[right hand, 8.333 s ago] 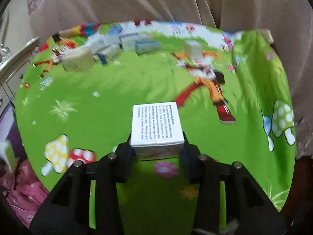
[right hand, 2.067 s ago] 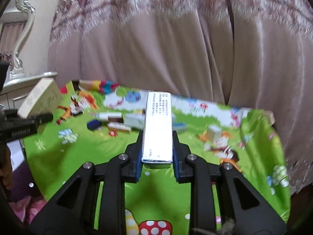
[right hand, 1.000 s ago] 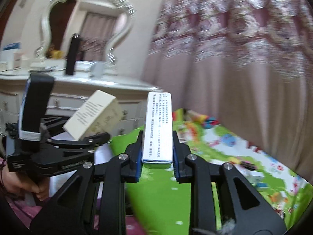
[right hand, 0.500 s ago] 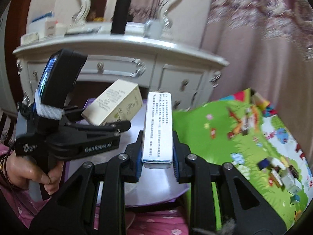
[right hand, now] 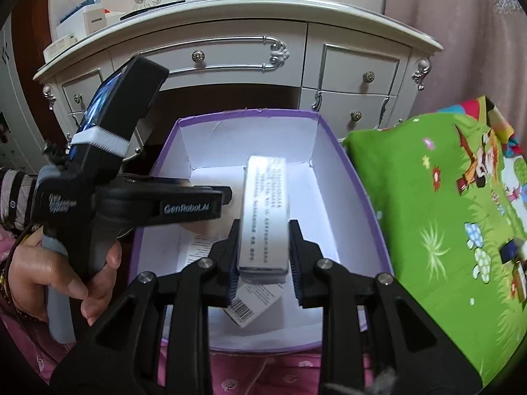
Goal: Organize rigid objects
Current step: 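Open both tools to drop the boxes into the bin, then grasp a small white box with right tool while left tool grasps the teal box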
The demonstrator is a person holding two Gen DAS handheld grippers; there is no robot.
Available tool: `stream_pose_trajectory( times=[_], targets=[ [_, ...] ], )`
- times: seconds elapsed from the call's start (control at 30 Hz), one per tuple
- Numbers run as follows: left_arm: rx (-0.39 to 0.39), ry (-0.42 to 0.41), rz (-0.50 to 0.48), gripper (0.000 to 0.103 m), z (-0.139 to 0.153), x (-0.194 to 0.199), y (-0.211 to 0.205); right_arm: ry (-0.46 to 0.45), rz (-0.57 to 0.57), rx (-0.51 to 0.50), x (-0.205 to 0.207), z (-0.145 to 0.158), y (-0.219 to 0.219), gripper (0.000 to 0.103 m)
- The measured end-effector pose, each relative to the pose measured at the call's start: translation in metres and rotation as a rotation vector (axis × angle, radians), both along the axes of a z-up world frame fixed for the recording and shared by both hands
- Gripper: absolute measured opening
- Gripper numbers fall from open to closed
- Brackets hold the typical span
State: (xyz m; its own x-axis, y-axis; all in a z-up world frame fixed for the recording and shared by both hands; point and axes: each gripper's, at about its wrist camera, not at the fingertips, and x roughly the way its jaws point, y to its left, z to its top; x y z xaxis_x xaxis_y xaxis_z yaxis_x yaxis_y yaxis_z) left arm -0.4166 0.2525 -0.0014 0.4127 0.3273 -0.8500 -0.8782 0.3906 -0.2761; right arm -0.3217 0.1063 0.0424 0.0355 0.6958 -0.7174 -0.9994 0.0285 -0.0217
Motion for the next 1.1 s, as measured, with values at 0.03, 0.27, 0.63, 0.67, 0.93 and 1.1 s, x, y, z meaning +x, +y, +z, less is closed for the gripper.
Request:
stream_pose_trajectory(
  times=[0.03,0.27,0.63,0.67,0.93,1.1],
  targets=[
    [0.023,0.010,0.010,0.075,0.004,0.000,-0.002,0.003,-0.009,0.006,0.002,0.000,-0.002,0.048],
    [0.192,0.012,-0.100,0.084,0.039,0.027,-0.037,0.063,-0.156,0.106,0.045,0.020,-0.045,0.074],
    [0.340,0.048,-0.829,0.088,0.059,0.202,-0.190,0.084,-0.911,0.060,0.204,0.000,-0.236,0.086],
    [0.315,0.041,-0.908,0.088,0.055,0.221,-0.209,0.101,-1.024,0.035,0.224,-0.007,-0.268,0.086],
    [0.249,0.074,-1.248,0.092,0.023,0.320,-0.321,0.186,-1.354,-0.017,0.341,-0.021,-0.421,0.086],
    [0.279,0.097,-1.345,0.103,0.021,0.376,-0.351,0.138,-1.313,-0.107,0.417,-0.033,-0.430,0.090]
  ],
)
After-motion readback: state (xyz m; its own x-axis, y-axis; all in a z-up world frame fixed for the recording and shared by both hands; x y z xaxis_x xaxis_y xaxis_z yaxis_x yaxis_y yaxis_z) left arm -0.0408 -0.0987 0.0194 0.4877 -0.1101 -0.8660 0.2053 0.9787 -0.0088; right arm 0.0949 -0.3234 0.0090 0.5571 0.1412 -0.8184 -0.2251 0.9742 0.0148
